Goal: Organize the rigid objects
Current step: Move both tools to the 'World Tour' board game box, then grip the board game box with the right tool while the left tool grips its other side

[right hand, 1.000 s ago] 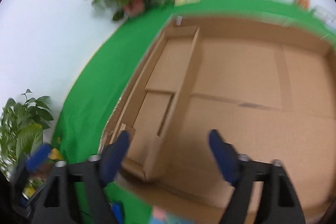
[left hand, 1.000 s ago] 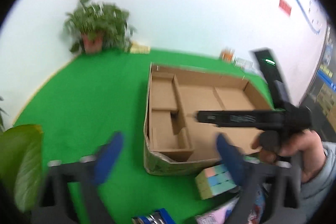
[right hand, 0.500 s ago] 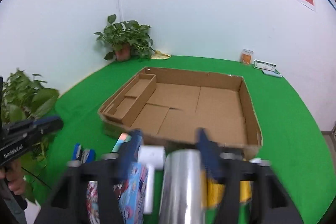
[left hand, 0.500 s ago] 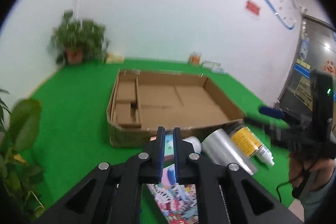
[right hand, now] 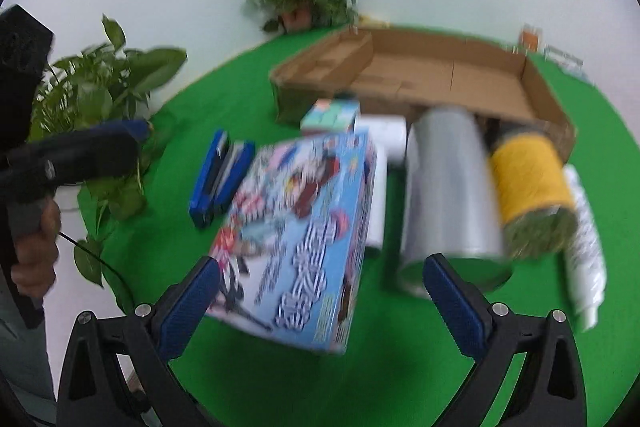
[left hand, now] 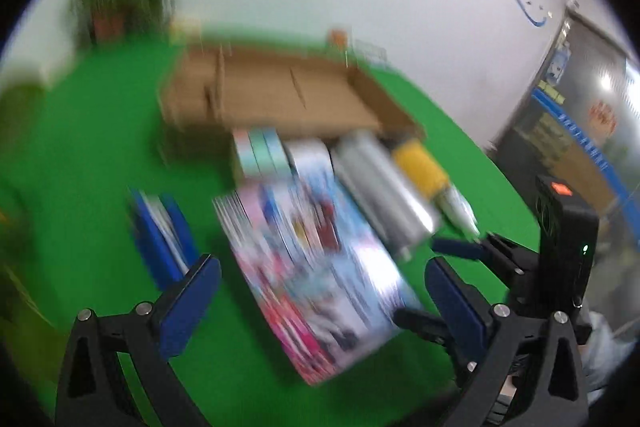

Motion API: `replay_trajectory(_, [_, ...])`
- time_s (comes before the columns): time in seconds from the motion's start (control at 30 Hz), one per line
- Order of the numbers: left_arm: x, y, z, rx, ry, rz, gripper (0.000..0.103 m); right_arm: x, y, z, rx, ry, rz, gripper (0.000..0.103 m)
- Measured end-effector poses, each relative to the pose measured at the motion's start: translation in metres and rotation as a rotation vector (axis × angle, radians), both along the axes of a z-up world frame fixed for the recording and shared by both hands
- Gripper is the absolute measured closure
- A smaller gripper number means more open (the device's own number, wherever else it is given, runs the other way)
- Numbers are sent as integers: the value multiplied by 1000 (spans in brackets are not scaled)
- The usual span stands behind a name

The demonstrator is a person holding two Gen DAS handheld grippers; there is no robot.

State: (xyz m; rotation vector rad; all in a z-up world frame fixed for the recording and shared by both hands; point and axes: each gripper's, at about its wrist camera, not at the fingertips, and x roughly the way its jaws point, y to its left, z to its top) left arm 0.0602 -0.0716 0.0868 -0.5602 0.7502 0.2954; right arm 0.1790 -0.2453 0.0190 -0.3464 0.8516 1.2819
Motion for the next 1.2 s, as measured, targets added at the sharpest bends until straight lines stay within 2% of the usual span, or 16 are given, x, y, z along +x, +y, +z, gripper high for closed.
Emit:
replay_trajectory(0.1, [5, 14, -40, -168, 13, 9, 2, -2, 1, -13, -26, 19, 1, 1])
replay_trajectory(0.3, [14, 33, -81, -310, 18, 16, 4, -14, 20, -23, -79, -1, 40, 9])
replay_trajectory(0.37, [16, 37, -87, -328, 29, 19, 13, -19, 24, -24, -92, -4, 52, 16])
replay_trajectory(0.47, [11, 34, -85, -298, 54, 15, 15, -30, 20, -25, -103, -27, 59, 16])
replay_trajectory(0.63, [2, 2, -73, -207, 124, -39, 16, -39, -3, -28, -124, 63, 63, 16])
replay_trajectory(0.8, [-5, 3, -85, -284, 94, -20, 15, -29, -15, -29, -121, 91, 10, 16])
replay_trajectory(1.0, [-3, 24, -86, -342, 50, 7, 16, -31, 4, -26, -136, 22, 22, 16])
replay_trajectory(1.07, [-5, 27, -86, -340, 39, 17, 16, -35, 12, -27, -148, 3, 28, 15])
replay_trajectory(1.13, [-6, 26, -85, -316, 61, 22, 16, -40, 18, -30, -157, -24, 28, 7])
replay_trajectory(1.2, [-2, 16, -84, -269, 83, 31, 14, -41, 21, -32, -159, -18, 19, 5])
